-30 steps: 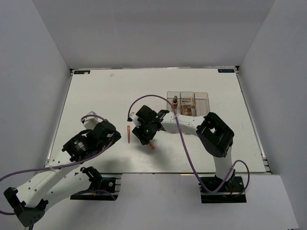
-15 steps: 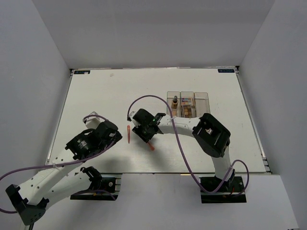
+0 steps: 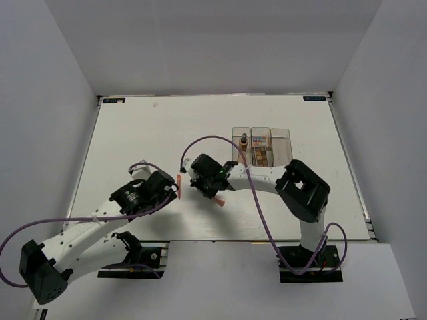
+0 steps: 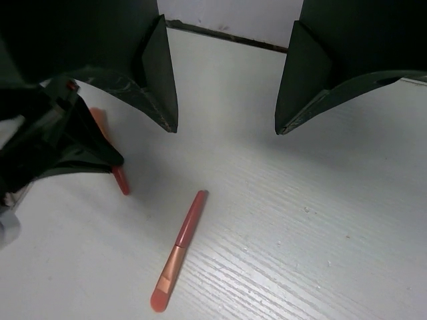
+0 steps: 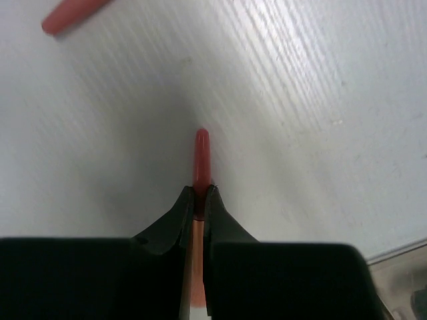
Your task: Organize the makeup
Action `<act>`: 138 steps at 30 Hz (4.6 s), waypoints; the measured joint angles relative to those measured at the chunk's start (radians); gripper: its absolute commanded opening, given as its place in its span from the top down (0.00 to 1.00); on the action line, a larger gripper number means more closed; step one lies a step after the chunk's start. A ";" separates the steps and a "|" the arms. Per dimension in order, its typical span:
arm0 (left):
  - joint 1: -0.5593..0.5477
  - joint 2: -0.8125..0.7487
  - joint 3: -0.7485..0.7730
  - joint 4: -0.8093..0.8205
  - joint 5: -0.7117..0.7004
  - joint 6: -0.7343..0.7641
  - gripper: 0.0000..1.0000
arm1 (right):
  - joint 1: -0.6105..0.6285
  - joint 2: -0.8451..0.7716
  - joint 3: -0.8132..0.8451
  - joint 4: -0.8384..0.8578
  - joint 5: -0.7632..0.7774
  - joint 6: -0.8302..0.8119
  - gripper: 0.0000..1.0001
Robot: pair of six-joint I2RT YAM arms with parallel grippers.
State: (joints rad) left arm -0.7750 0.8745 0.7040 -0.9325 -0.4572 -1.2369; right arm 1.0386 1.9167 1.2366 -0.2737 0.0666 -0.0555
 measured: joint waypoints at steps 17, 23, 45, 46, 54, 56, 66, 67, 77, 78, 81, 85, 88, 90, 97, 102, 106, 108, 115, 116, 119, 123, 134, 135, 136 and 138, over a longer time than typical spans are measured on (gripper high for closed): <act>0.045 0.424 0.055 0.239 -0.003 0.263 0.39 | -0.465 -0.098 0.523 -0.383 -0.370 -0.087 1.00; 0.096 0.439 0.060 0.336 0.054 0.401 0.27 | -0.641 -0.196 0.448 -0.415 -0.298 -0.077 1.00; 0.196 0.524 0.056 0.525 0.245 0.633 0.27 | -0.899 -0.051 0.227 -0.394 -0.114 -0.007 0.61; 0.197 0.525 0.052 0.530 0.252 0.636 0.27 | -0.899 -0.044 0.227 -0.390 -0.113 -0.002 0.49; 0.198 0.539 0.022 0.562 0.282 0.655 0.37 | -0.900 -0.040 0.222 -0.367 -0.133 -0.005 0.33; 0.198 0.558 0.023 0.568 0.282 0.658 0.40 | -0.902 -0.054 0.213 -0.359 -0.148 -0.004 0.33; 0.198 0.659 0.091 0.521 0.225 0.662 0.52 | -0.933 -0.211 0.181 -0.325 -0.216 0.003 0.33; 0.198 0.666 0.097 0.516 0.220 0.662 0.54 | -0.935 -0.224 0.177 -0.321 -0.222 0.004 0.33; 0.198 0.705 0.139 0.483 0.181 0.663 0.85 | -0.966 -0.264 0.171 -0.301 -0.298 0.003 0.11; 0.198 0.703 0.139 0.483 0.183 0.665 0.87 | -0.968 -0.270 0.168 -0.299 -0.309 -0.003 0.11; 0.196 0.694 0.141 0.480 0.226 0.676 0.91 | -0.977 -0.312 0.135 -0.277 -0.341 -0.027 0.11; 0.186 0.674 0.187 0.505 0.378 0.706 0.96 | -0.986 -0.406 0.066 -0.231 -0.388 -0.060 0.27; 0.172 0.676 0.289 0.568 0.523 0.718 0.98 | -0.993 -0.445 0.043 -0.204 -0.406 -0.069 0.87; 0.154 0.683 0.362 0.627 0.610 0.717 0.98 | -0.999 -0.450 0.037 -0.187 -0.407 -0.063 1.00; 0.061 0.851 0.574 0.897 0.851 0.640 0.99 | -1.021 -0.465 -0.032 -0.145 -0.376 -0.047 1.00; -0.004 1.079 0.746 1.004 0.935 0.566 1.00 | -1.046 -0.514 -0.064 -0.121 -0.354 -0.029 1.00; -0.045 1.229 0.892 1.049 0.962 0.528 1.00 | -1.067 -0.546 -0.075 -0.092 -0.336 -0.019 1.00; -0.064 1.278 0.947 1.068 0.961 0.511 1.00 | -1.077 -0.565 -0.088 -0.076 -0.328 -0.012 1.00; -0.096 1.337 0.999 1.118 0.865 0.436 1.00 | -1.100 -0.600 -0.129 -0.051 -0.322 0.010 1.00; -0.100 1.343 1.002 1.120 0.843 0.427 1.00 | -1.103 -0.601 -0.132 -0.050 -0.322 0.013 1.00; -0.106 1.373 1.033 1.107 0.764 0.413 1.00 | -1.112 -0.611 -0.146 -0.040 -0.324 0.023 1.00; -0.110 1.424 1.096 1.066 0.688 0.405 1.00 | -1.122 -0.623 -0.155 -0.032 -0.333 0.031 1.00; -0.119 1.493 1.210 0.958 0.584 0.408 0.40 | -1.139 -0.629 -0.155 -0.014 -0.362 0.038 1.00; -0.119 1.493 1.214 0.955 0.579 0.407 0.37 | -1.140 -0.629 -0.155 -0.014 -0.363 0.038 1.00; -0.119 1.493 1.217 0.952 0.576 0.406 0.35 | -1.141 -0.629 -0.155 -0.014 -0.365 0.038 1.00; -0.119 1.493 1.226 0.944 0.574 0.409 0.30 | -1.143 -0.629 -0.156 -0.014 -0.370 0.038 1.00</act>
State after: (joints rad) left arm -0.8944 2.3676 1.9305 0.0116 0.1165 -0.8284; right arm -0.1047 1.2873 1.0809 -0.2878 -0.3038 -0.0174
